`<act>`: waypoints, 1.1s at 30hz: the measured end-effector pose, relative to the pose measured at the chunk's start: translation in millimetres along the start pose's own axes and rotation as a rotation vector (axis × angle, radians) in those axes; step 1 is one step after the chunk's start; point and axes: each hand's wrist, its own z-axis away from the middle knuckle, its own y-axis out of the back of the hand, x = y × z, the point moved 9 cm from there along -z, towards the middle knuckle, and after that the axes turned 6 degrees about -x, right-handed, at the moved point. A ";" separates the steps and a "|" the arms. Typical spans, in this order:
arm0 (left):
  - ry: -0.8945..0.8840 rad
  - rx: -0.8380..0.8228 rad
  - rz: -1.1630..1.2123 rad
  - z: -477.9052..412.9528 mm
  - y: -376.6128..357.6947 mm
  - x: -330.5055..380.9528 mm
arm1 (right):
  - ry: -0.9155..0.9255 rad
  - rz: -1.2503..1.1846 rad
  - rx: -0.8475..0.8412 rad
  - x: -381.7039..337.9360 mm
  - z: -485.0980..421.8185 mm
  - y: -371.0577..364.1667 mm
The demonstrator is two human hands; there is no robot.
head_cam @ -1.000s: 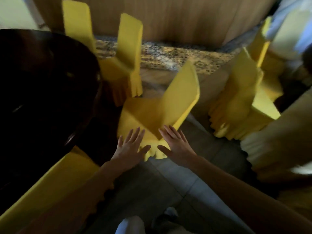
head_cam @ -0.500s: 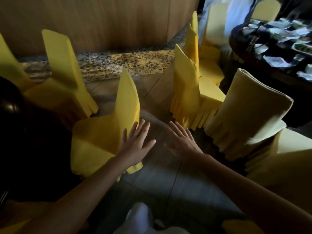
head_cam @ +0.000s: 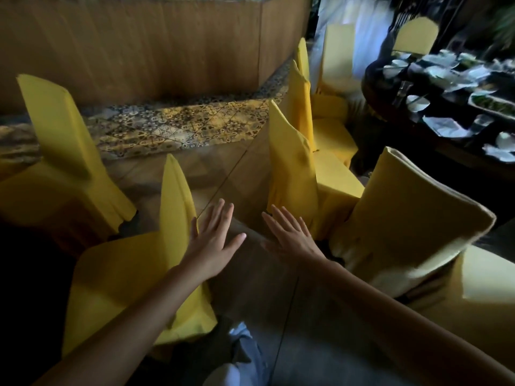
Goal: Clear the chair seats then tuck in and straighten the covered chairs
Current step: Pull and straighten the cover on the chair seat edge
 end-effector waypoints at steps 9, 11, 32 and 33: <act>0.055 0.059 -0.002 -117.0 50.9 -29.2 | 0.146 0.065 0.039 9.9 -132.9 66.2; 0.088 0.060 0.008 -137.5 59.9 -41.1 | 0.201 0.036 0.020 1.8 -159.5 72.9; 1.028 0.314 0.147 -120.4 101.1 -189.5 | 1.135 0.255 -0.391 -195.3 -378.4 65.3; 1.076 0.324 0.160 -113.7 96.2 -188.3 | 1.181 0.272 -0.409 -201.8 -378.3 59.1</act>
